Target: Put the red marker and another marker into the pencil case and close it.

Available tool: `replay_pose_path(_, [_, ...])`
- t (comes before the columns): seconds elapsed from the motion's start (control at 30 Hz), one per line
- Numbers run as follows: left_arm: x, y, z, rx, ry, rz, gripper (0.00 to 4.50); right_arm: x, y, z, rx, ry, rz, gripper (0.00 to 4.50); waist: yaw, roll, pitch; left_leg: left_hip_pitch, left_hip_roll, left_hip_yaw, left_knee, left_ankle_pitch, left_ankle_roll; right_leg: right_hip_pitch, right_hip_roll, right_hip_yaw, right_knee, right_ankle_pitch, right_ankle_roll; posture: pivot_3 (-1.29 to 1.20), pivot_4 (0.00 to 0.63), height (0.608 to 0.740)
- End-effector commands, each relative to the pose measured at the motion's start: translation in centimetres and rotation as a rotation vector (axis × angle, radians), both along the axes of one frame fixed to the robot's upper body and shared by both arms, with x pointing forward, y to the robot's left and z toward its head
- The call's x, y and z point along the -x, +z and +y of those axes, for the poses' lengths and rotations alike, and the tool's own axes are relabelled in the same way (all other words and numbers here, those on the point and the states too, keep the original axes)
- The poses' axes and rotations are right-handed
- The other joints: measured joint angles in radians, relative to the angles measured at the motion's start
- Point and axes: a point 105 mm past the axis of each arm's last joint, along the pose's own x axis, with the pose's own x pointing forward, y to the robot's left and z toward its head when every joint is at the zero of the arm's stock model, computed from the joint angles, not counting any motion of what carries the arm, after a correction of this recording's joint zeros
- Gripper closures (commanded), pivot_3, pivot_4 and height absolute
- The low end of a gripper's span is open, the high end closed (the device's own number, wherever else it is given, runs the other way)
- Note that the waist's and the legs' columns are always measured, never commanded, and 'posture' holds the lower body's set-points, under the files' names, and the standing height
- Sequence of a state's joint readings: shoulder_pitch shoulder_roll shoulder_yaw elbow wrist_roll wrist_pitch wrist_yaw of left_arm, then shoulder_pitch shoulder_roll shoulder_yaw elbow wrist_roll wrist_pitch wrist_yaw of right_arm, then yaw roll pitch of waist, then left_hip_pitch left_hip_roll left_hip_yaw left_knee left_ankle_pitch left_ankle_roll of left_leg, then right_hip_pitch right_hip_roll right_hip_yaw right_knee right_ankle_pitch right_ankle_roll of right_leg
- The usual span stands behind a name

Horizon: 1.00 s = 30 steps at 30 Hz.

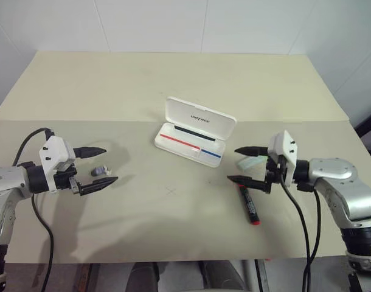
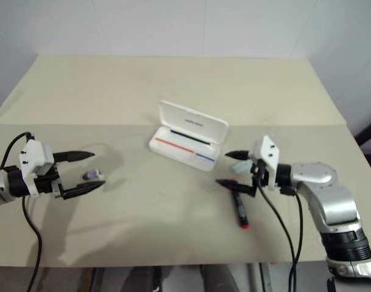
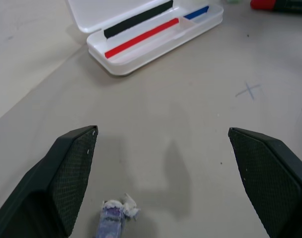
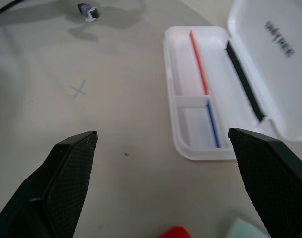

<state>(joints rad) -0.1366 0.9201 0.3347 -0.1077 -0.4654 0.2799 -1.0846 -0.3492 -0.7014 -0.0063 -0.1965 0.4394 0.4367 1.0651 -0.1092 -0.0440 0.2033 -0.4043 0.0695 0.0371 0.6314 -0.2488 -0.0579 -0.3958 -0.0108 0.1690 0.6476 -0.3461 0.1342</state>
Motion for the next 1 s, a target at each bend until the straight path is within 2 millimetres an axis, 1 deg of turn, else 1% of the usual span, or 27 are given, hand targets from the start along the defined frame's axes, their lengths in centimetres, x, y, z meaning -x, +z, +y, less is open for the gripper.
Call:
replay_pose_path(0.03, [0.2,1.3,-0.1,-0.02,-0.022,-0.043,0.02,0.1,1.1,1.6,-0.032,0.028,-0.042,0.0,-0.001,0.0,0.0,0.0,0.0,0.0,0.0,0.0,0.0,0.0,0.0,0.0,0.001,0.0,0.0,0.0,0.15,0.74])
replay_pose_path(0.17, [0.3,1.3,-0.4,-0.01,-0.028,-0.045,0.02,-0.1,0.4,3.4,-0.032,0.03,-0.035,0.0,-0.001,0.0,0.0,0.001,0.0,0.0,0.001,0.0,0.0,0.0,0.0,0.0,0.003,0.0,0.0,0.0,0.15,0.74])
replay_pose_path(0.27, [0.2,1.5,-0.5,-0.006,-0.036,-0.053,0.02,-0.8,0.2,4.0,-0.003,-0.002,-0.038,0.0,0.0,0.0,0.0,0.0,0.0,0.0,0.002,0.0,0.0,-0.001,0.0,0.0,0.004,0.0,0.0,0.0,0.15,0.74])
replay_pose_path(0.43, [0.6,1.7,-0.5,0.01,-0.034,-0.066,0.02,-1.7,-1.0,4.9,0.073,-0.028,-0.021,0.0,-0.001,0.0,0.0,0.001,0.0,0.0,0.002,0.0,0.0,-0.001,0.0,0.0,0.005,-0.001,-0.001,0.0,0.15,0.74])
replay_pose_path(0.53, [0.8,1.5,-0.3,0.001,-0.021,-0.064,0.02,-2.7,-1.4,5.2,0.104,-0.045,-0.025,0.0,-0.003,0.0,0.0,0.0,0.0,0.0,0.002,0.0,0.0,-0.002,0.0,0.0,0.005,-0.001,-0.002,0.0,0.15,0.74])
replay_pose_path(0.67, [1.5,1.7,-0.9,0.03,-0.016,-0.077,0.02,-3.2,-2.0,5.6,0.161,-0.03,-0.001,0.0,-0.002,0.0,0.0,0.0,0.0,0.0,0.002,0.0,0.0,-0.002,0.0,0.0,0.005,-0.001,-0.002,0.0,0.15,0.74])
replay_pose_path(0.73, [1.6,1.7,-0.6,0.031,-0.005,-0.083,0.02,-3.7,-2.4,5.8,0.185,-0.035,0.013,0.0,-0.002,0.0,0.0,0.0,0.0,0.0,0.002,0.0,0.0,-0.002,0.0,0.0,0.005,-0.001,-0.002,0.0,0.15,0.74])
replay_pose_path(0.8, [1.9,1.4,-0.4,0.02,0.003,-0.076,0.02,-3.9,-2.7,6.0,0.214,-0.027,0.023,0.0,-0.003,0.0,0.0,0.0,0.0,0.0,0.002,0.0,0.0,-0.002,0.0,0.0,0.006,-0.001,-0.002,0.0,0.15,0.74])
replay_pose_path(1.0, [2.5,1.3,-0.5,0.024,0.024,-0.082,0.02,-3.9,-2.8,6.5,0.266,0.024,0.046,0.0,-0.004,0.0,0.0,0.0,0.0,0.0,0.002,0.0,0.0,-0.002,0.0,0.0,0.005,-0.001,-0.002,0.0,0.15,0.74])
